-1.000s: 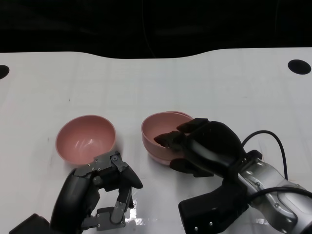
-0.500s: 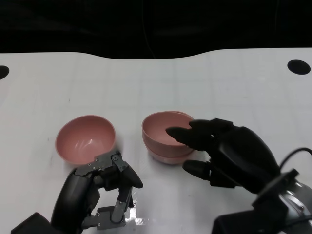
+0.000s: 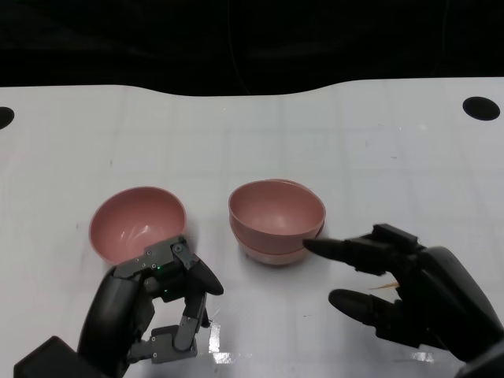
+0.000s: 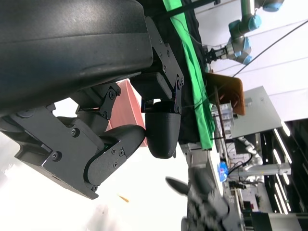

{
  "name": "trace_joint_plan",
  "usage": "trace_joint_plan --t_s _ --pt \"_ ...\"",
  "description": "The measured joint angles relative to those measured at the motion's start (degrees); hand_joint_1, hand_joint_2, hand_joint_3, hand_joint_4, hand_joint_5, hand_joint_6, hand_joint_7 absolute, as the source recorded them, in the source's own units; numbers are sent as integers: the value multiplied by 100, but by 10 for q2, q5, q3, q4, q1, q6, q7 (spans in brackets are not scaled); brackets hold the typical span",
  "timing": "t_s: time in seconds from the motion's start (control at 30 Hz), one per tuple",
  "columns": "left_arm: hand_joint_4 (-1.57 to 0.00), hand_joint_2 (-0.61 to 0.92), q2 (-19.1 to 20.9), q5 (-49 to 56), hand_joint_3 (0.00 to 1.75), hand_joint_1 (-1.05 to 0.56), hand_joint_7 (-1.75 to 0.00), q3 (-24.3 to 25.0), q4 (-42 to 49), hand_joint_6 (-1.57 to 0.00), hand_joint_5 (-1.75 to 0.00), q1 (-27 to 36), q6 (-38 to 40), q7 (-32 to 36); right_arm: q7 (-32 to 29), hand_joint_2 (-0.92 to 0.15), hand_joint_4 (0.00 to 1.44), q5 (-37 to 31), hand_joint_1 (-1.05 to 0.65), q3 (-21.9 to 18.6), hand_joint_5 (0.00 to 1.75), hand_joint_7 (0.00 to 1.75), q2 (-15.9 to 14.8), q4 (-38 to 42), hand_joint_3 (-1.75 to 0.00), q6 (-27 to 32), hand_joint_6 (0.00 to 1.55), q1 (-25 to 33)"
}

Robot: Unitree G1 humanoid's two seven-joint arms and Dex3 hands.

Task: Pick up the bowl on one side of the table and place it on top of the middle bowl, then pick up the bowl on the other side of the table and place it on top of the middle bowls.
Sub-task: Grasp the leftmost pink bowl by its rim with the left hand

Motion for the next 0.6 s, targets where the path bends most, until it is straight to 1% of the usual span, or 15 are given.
trace_joint_plan --t_s 0.03,0.07,0.1,0.13,0.17,0.2,0.23,0.3,0.33,0.4,0.43,0.5,0.53,0.6 --pt "-78 44 0 0 127 -15 -131 2 0 -80 -161 -1 2 3 3 -92 55 14 -16 -6 101 22 0 -3 -20 -1 83 11" --pt "-77 45 0 -1 124 -15 -129 5 0 -80 -158 -2 4 6 8 -92 57 29 -14 -11 103 24 1 -7 -22 -1 84 22" --pt "-76 48 0 -2 118 -16 -123 8 -1 -80 -153 -2 6 6 12 -88 60 47 -11 -14 106 26 3 -11 -29 -3 86 33" --pt "-75 52 0 -6 111 -18 -117 10 -2 -79 -147 -4 9 7 17 -74 62 65 -8 -19 109 32 6 -14 -57 -8 87 44" --pt "-74 53 0 -9 107 -20 -112 11 -4 -78 -143 -4 12 7 21 -63 64 81 -7 -24 111 37 9 -16 -78 -12 87 54" --pt "-72 56 1 -9 99 -21 -106 12 -6 -77 -139 -5 14 7 22 -55 66 96 -5 -28 113 43 14 -16 -93 -17 88 61" --pt "-70 62 3 -7 85 -23 -94 13 -9 -73 -130 -6 14 7 23 -48 70 107 -5 -32 116 52 18 -16 -108 -23 90 67" --pt "-67 70 9 3 69 -24 -78 15 -17 -70 -120 -9 14 8 24 -44 73 123 -5 -36 123 66 28 -16 -119 -32 90 74" --pt "-65 74 14 12 59 -24 -65 16 -20 -68 -109 -10 12 10 24 -43 75 126 -4 -39 132 77 33 -16 -123 -33 89 76" --pt "-62 78 24 37 47 -23 -44 19 -25 -68 -93 -13 7 18 26 -42 76 134 -3 -45 149 95 43 -13 -128 -33 87 79" --pt "-58 80 30 51 40 -24 -32 22 -29 -65 -84 -15 7 24 28 -41 79 137 -1 -48 156 108 47 -10 -134 -31 86 80" --pt "-55 84 41 75 27 -27 -19 29 -41 -64 -76 -21 14 35 35 -39 82 147 0 -51 161 120 51 -6 -140 -25 85 82" --pt "-50 88 46 92 18 -31 -11 33 -49 -60 -68 -24 18 42 41 -37 86 152 0 -52 165 128 54 -4 -143 -22 84 82" --pt "-44 91 64 129 12 -36 -4 36 -67 -54 -62 -31 36 51 52 -34 90 166 -1 -54 170 136 60 1 -147 -12 84 82"
